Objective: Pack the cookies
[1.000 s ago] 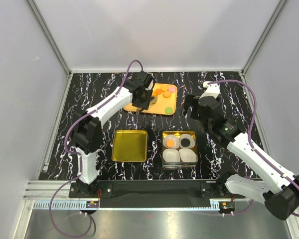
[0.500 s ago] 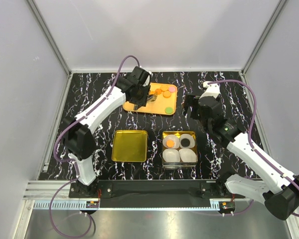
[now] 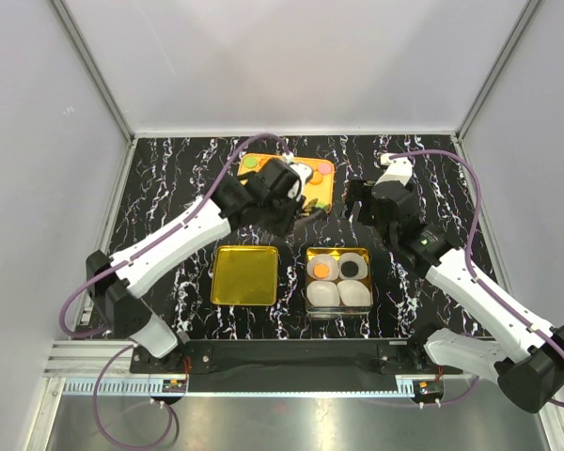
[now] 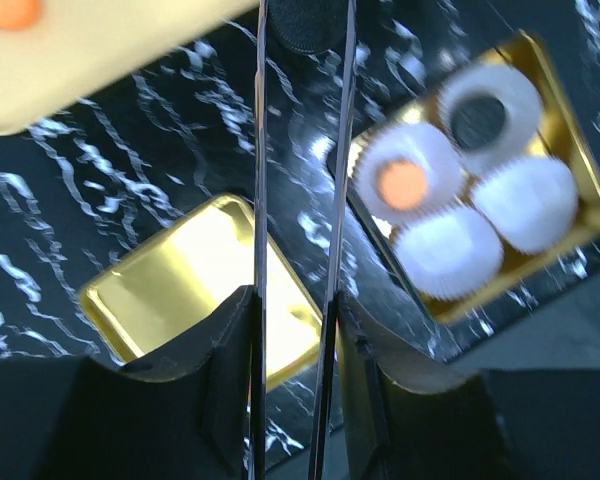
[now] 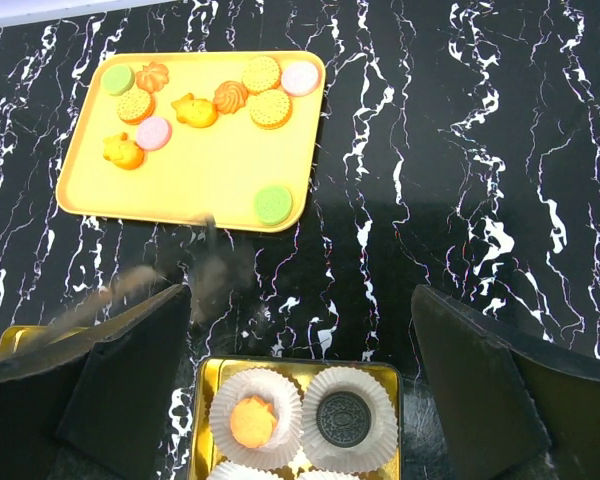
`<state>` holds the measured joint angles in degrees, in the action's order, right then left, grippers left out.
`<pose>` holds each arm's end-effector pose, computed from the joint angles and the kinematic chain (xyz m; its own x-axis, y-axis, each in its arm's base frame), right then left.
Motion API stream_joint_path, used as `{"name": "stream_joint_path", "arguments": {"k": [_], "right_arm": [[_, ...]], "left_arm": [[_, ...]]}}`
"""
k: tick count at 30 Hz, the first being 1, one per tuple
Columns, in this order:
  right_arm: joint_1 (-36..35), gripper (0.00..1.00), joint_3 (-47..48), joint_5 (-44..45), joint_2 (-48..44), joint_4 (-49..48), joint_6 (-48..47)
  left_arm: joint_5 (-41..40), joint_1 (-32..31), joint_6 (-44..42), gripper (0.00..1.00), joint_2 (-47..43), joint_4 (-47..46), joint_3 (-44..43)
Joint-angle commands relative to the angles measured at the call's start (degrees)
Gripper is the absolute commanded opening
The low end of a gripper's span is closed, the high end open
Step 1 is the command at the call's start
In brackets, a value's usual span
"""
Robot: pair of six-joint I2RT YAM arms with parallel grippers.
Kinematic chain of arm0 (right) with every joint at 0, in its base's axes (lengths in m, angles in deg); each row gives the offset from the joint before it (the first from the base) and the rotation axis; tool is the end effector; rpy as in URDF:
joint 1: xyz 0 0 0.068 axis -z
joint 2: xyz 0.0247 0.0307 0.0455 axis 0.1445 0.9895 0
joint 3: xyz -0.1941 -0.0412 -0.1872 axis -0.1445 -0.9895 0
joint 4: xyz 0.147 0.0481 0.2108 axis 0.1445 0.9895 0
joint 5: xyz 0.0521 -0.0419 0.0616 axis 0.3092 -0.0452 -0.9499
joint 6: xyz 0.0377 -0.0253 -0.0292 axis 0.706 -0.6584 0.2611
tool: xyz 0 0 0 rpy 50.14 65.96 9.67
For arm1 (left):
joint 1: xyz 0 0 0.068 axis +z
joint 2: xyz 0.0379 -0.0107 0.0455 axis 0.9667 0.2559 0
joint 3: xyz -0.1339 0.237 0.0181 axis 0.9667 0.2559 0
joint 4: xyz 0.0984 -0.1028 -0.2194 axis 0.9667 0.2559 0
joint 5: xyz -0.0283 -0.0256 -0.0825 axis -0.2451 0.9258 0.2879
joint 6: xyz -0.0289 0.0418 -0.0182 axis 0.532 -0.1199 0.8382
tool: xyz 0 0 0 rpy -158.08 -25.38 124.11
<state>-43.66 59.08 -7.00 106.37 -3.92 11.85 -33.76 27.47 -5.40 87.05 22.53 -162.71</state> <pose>0.2029 0.1246 0.3410 -0.3918 0.1070 -0.9138 -0.0575 0.9884 0.1404 0.2263 -0.2442 0.3557 -0.7009 0.3988 -0.5914 0.5449 0.8343 -0.0832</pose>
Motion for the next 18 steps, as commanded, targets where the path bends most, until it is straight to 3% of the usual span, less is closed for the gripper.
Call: {"name": "stream_joint_path", "arguments": {"k": [1,10,18], "right_arm": [[0.0,1.00,0.7,1.5,0.3,-2.5,-0.8],[-0.1,1.00,0.4,2.5,1.0,-2.5,-1.1],[-0.1,1.00,0.4,2.8,1.5,-2.5,-1.1]], "left_arm": [[2.0,-4.7,1.2,0.37,-5.2,0.7,3.0],[4.5,-13.0,3.9,0.38,-11.7,4.0,10.5],[8.7,-15.9,4.3,0.39,-15.4,5.1,14.9]]}}
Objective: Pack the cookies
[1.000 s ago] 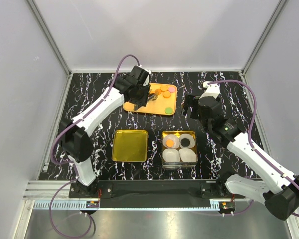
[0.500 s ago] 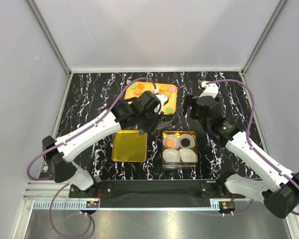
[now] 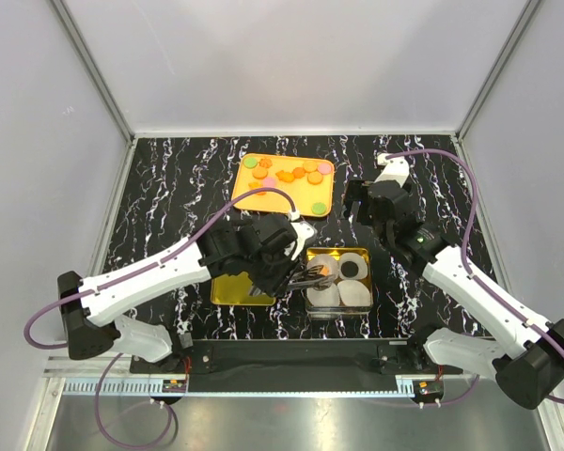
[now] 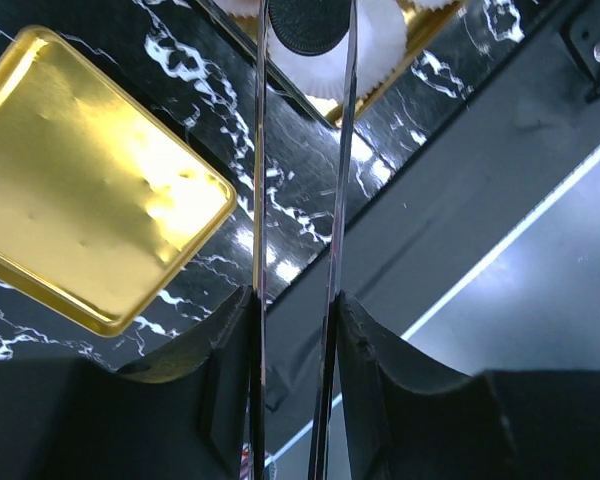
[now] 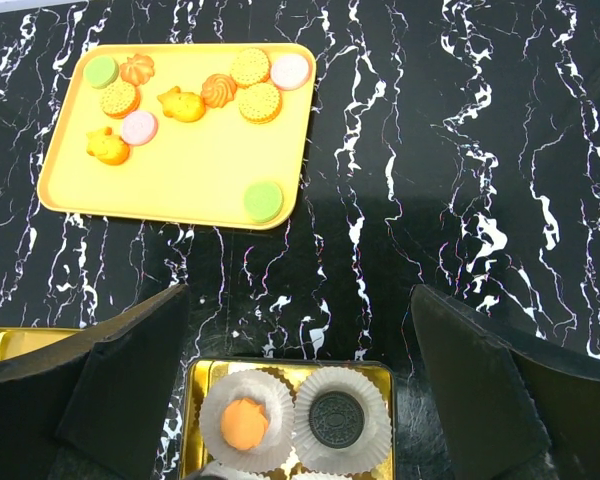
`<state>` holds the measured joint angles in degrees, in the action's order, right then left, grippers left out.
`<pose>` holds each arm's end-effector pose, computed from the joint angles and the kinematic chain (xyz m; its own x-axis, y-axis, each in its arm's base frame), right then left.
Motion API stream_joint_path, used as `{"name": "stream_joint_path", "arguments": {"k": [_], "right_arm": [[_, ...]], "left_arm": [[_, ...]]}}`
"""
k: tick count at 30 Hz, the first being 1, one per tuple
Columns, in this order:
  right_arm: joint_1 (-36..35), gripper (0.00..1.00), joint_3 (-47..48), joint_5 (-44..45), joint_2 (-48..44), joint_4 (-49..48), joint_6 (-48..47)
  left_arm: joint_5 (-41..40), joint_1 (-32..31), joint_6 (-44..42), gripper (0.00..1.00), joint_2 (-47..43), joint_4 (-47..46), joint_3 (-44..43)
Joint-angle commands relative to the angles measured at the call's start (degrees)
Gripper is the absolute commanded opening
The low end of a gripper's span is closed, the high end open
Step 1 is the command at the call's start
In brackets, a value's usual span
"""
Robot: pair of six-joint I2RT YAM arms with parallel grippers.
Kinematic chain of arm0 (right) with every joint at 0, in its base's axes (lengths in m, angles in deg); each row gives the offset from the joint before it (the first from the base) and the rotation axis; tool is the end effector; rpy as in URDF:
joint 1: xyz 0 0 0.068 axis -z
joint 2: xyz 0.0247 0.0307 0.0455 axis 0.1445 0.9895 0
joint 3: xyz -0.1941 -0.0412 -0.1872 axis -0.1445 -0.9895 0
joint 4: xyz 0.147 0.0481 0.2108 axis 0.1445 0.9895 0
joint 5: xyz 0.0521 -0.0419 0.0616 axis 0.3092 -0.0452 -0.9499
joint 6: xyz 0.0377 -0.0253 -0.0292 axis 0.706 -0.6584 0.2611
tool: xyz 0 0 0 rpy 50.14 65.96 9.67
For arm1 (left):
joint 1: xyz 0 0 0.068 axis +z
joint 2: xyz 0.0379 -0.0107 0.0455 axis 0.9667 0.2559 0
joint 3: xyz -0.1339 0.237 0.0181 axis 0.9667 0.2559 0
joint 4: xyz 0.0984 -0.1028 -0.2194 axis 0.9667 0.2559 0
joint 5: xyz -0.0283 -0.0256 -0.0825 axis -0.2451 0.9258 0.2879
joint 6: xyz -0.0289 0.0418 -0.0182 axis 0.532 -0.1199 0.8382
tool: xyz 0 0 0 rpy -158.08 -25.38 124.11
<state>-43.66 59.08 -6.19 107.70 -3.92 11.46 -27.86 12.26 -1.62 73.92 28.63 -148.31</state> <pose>0.2072 0.1271 0.3360 -0.4042 0.0885 -0.9104 -0.0457 0.9921 0.1167 0.1189 -0.2340 0.3367 -0.6590 0.5986 -0.4555 0.7239 0.6692 -0.1679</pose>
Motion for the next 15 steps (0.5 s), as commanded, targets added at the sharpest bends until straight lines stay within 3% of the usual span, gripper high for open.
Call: {"name": "stream_joint_path", "arguments": {"k": [1,15], "right_arm": [[-0.1,1.00,0.6,2.0,0.2,-2.5,-0.7],[-0.1,1.00,0.3,2.0,-0.3,-2.3,-0.7]], "left_arm": [[3.1,-1.2,0.5,0.39,-2.2,-1.0,0.6],[3.2,-2.9,1.0,0.42,-0.6,-3.6,2.2]]}}
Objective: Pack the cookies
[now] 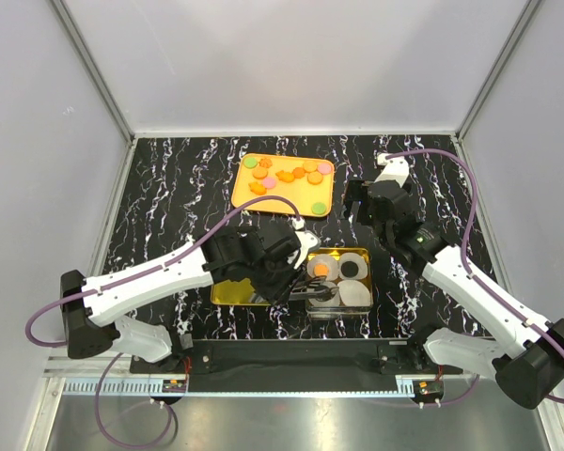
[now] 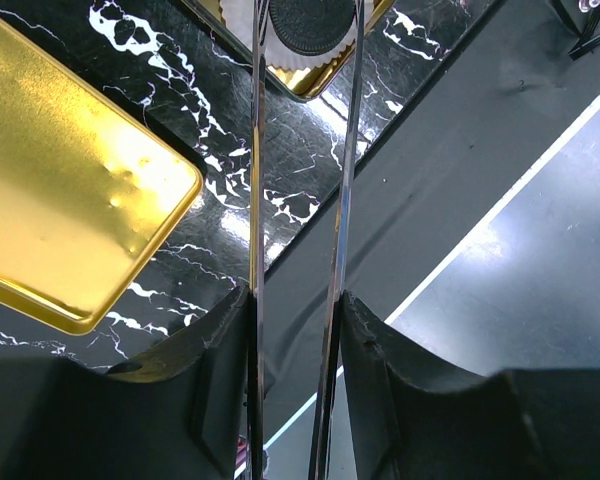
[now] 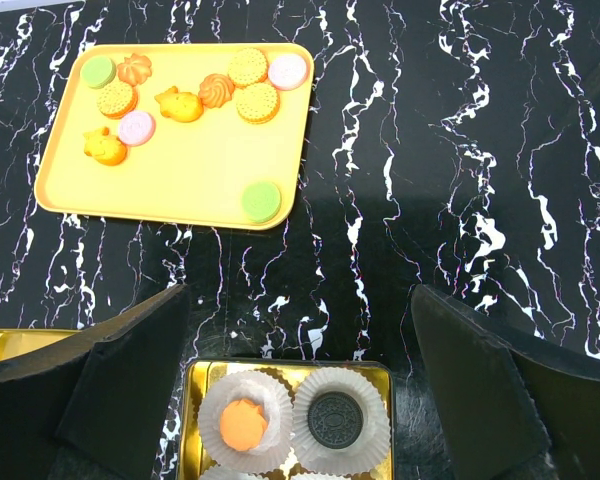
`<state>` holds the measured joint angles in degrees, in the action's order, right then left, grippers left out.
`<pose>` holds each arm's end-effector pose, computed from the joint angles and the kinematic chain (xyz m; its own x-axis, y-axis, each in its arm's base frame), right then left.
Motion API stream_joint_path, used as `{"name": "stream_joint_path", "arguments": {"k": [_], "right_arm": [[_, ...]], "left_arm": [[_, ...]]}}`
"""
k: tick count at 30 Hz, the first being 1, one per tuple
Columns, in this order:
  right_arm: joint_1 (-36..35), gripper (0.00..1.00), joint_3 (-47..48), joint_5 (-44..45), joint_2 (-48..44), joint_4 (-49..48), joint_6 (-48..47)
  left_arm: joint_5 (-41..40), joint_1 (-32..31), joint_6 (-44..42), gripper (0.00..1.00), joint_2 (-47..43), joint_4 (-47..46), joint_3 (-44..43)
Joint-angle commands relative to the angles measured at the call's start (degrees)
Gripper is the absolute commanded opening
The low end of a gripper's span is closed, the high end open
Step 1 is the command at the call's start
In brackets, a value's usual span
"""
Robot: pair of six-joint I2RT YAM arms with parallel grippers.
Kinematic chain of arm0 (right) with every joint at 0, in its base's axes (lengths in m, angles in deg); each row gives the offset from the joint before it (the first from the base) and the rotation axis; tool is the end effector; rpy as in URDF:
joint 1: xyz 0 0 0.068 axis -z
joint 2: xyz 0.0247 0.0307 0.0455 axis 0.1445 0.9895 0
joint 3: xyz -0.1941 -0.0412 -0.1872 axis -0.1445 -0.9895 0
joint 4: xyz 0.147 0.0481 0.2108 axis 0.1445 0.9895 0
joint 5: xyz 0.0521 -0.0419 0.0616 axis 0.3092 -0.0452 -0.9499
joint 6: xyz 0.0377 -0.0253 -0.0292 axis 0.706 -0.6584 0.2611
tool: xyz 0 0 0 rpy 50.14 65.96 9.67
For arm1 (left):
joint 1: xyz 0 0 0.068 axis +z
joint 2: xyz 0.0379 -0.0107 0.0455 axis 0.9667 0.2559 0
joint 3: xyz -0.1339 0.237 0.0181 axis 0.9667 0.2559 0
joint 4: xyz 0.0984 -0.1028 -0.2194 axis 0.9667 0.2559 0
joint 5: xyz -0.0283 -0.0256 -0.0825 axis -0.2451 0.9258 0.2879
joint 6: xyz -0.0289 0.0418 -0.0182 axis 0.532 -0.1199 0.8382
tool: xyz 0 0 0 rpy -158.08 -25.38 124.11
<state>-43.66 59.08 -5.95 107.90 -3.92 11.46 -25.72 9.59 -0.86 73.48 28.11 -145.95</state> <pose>0.2079 0.1274 0.3352 -0.4054 0.0868 -0.9100 -0.0417 0.9927 0.1133 0.1057 -0.2376 0.3268 -0.6467 0.6353 -0.4220 0.7497 0.6314 -0.1983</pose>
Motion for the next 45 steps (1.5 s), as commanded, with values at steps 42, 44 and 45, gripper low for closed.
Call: {"name": "stream_joint_path", "arguments": {"k": [42,44,45], "right_arm": [[-0.1,1.00,-0.3,-0.7,-2.2,-2.5,-0.3],[-0.1,1.00,-0.3,-0.7,-2.3,-2.8,-0.2],[0.0,1.00,-0.4,-0.7,-2.5,-2.7,-0.2]], "left_arm": [[-8.1,24.9,-3.3,0.44,20.5,-8.3,-29.5],[-8.0,26.5,-3.3,0.44,22.5,-9.1,-30.9],[-6.5,27.0,-3.5,0.44,24.3,-9.6,-32.1]]}}
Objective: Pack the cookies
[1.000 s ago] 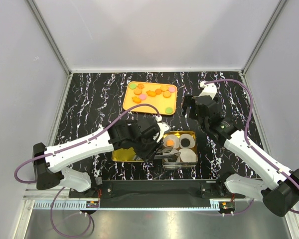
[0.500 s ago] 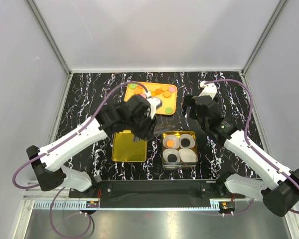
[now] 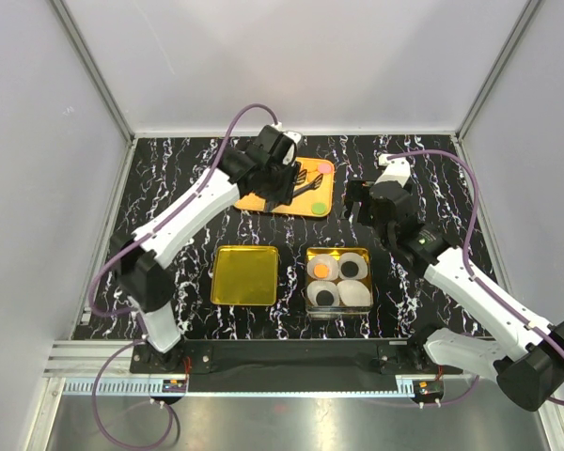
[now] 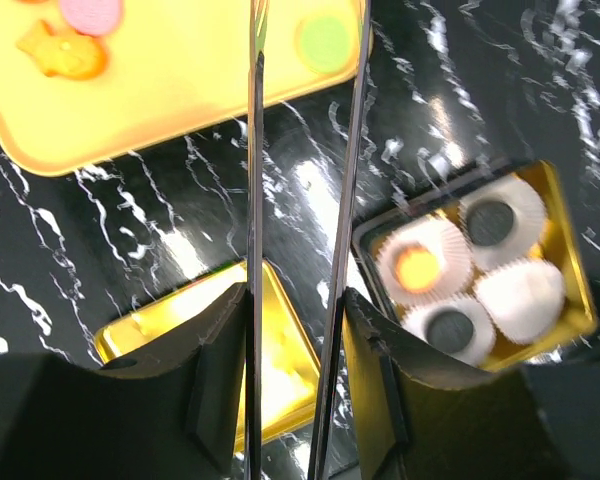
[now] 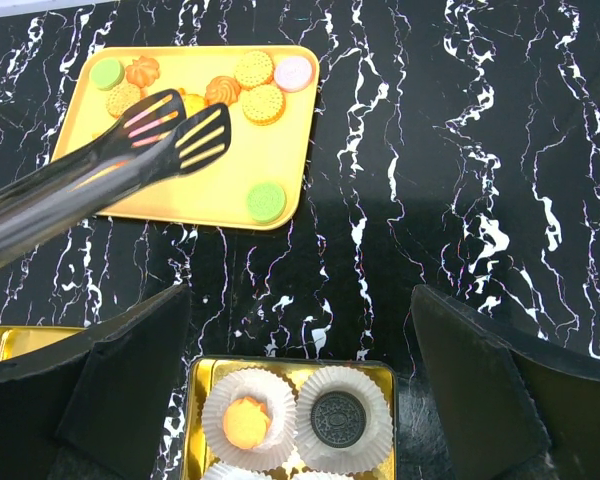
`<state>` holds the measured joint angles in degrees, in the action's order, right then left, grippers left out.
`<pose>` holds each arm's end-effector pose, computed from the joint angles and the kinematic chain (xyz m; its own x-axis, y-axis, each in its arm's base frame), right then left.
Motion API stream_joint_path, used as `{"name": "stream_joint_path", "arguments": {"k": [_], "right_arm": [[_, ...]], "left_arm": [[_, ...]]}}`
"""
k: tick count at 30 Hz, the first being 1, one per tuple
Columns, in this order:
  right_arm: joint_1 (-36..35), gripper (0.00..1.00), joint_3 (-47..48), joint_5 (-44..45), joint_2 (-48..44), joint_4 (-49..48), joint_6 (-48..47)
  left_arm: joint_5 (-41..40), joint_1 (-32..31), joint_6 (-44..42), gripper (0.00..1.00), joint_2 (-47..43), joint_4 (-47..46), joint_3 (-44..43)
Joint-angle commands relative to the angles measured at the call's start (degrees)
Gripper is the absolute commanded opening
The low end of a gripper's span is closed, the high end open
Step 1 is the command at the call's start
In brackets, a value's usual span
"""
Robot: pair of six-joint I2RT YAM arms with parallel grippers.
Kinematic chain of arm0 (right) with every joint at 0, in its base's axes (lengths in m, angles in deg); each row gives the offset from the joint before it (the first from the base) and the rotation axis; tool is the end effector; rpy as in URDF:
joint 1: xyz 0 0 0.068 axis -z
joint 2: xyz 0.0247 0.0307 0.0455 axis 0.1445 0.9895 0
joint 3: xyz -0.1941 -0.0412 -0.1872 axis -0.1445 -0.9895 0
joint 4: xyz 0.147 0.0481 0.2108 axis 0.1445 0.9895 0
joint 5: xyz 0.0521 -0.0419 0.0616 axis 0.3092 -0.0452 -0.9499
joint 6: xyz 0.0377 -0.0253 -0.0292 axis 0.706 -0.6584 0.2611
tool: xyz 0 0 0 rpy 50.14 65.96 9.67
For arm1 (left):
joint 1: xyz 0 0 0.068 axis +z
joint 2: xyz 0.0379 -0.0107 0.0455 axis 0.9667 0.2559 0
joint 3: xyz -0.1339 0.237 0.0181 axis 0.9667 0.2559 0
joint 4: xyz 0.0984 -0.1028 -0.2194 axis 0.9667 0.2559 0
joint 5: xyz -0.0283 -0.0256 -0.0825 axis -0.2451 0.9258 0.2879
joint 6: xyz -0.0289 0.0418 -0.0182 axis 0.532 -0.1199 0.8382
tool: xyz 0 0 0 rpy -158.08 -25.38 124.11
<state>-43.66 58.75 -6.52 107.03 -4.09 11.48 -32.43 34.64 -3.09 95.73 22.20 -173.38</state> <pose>0.2051 0.1258 0.3368 -0.3994 0.0934 -0.9120 -0.0513 0.9910 0.1239 0.2855 -0.2413 0.3630 -0.7471 0.2583 -0.6124 0.4212 0.8968 -0.1356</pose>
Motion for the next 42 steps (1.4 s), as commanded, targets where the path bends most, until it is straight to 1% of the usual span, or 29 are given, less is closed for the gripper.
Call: {"name": "stream_joint_path", "arguments": {"k": [1,3,6,9,12,17,25,29,42], "right_arm": [[0.0,1.00,-0.1,-0.3,-1.7,-2.5,-0.3],[-0.1,1.00,0.0,-0.3,-1.9,-2.4,-0.2],[0.0,1.00,0.0,-0.4,-2.2,-2.2,-0.2],[-0.1,1.00,0.1,-0.2,-2.5,-1.9,-0.2],[-0.1,1.00,0.1,0.1,-2.7,-1.7,-0.5],[-0.1,1.00,0.2,0.0,-2.9,-1.7,-0.5],[-0.1,1.00,0.0,0.0,-2.9,-1.8,-0.4],[0.0,1.00,-0.1,0.2,-3.0,-1.8,-0.4],[-0.1,1.00,-0.3,0.1,-3.2,-2.0,-0.5]], "left_arm": [[0.7,2.3,-1.5,0.43,3.0,-4.0,-5.5],[0.8,2.8,-1.9,0.43,6.8,-3.1,-8.1],[0.1,3.2,-2.5,0.43,12.5,-1.3,-15.6],[0.5,4.0,-2.6,0.43,17.0,-0.9,-19.5],[0.5,4.7,-2.5,0.43,20.1,-0.8,-21.4],[-0.3,5.3,-2.6,0.43,21.4,-3.3,-19.9],[0.2,5.3,-3.1,0.43,23.5,-3.7,-19.7],[0.7,5.3,-3.3,0.43,23.7,-4.8,-18.2],[0.9,5.3,-3.1,0.43,27.0,-5.4,-18.9]]}}
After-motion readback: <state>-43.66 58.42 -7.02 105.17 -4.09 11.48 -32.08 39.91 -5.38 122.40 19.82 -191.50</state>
